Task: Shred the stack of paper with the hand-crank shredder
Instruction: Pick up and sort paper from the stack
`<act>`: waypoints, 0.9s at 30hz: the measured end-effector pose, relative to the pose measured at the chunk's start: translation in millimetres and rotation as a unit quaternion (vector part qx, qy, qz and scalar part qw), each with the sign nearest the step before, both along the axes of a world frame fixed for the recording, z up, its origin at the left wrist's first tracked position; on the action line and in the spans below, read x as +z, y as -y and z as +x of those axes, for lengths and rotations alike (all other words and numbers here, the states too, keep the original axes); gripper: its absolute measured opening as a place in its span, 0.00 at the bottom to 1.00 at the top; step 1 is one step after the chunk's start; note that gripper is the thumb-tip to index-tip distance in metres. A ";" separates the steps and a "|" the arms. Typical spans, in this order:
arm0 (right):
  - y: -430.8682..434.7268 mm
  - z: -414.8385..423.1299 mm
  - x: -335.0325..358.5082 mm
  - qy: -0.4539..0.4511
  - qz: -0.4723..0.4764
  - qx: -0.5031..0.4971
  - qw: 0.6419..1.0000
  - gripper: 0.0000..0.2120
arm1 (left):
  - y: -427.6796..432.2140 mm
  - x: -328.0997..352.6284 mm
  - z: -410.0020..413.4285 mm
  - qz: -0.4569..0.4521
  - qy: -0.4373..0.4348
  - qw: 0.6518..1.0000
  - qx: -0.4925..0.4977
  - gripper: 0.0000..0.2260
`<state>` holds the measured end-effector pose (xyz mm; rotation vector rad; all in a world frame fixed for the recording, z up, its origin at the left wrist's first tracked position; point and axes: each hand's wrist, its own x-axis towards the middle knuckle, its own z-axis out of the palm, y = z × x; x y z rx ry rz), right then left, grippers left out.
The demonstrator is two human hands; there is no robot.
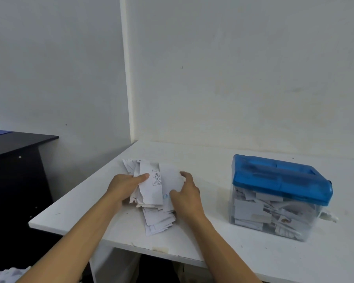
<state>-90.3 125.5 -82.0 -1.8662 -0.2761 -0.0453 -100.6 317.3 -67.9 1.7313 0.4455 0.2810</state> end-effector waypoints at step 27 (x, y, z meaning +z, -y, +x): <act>-2.4 15.4 -8.5 -0.075 0.104 -0.027 0.991 0.19 | 22.9 -6.1 -31.1 -0.139 0.057 0.960 -0.238 0.19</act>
